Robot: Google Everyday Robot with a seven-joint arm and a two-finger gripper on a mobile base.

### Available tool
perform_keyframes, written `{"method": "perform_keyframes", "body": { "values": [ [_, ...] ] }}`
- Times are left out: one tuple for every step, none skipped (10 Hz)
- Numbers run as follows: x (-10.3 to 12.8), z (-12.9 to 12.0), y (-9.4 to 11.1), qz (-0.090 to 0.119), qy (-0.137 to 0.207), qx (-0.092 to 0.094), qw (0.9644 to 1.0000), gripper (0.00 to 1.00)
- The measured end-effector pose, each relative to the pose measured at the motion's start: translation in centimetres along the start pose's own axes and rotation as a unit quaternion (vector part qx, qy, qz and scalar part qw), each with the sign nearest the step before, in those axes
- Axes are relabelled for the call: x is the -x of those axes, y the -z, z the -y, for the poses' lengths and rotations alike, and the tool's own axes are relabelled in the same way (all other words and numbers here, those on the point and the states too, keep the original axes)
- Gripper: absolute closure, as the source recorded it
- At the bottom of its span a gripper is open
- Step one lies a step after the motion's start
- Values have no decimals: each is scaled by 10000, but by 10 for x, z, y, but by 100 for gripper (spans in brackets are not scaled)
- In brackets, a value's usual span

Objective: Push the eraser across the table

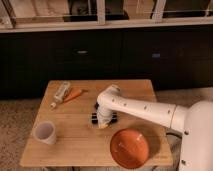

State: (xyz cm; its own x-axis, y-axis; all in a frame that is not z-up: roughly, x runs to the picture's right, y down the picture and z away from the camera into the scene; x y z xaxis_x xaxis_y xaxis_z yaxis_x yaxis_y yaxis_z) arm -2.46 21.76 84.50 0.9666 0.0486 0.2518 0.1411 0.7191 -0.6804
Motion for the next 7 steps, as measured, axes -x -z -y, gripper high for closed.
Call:
{"method": "perform_keyframes", "body": {
  "values": [
    [-7,11,0,-59,4,-41,10000,100],
    [-11,19,0,-107,15,-79,9999,100],
    [-16,26,0,-167,25,-126,9998,100],
    [-23,30,1,-210,9,-168,9996,100],
    [-29,35,2,-260,1,-243,9994,100],
    [-34,41,2,-300,3,-350,9989,100],
    [-37,44,3,-305,-12,-404,9987,100]
  ]
}}
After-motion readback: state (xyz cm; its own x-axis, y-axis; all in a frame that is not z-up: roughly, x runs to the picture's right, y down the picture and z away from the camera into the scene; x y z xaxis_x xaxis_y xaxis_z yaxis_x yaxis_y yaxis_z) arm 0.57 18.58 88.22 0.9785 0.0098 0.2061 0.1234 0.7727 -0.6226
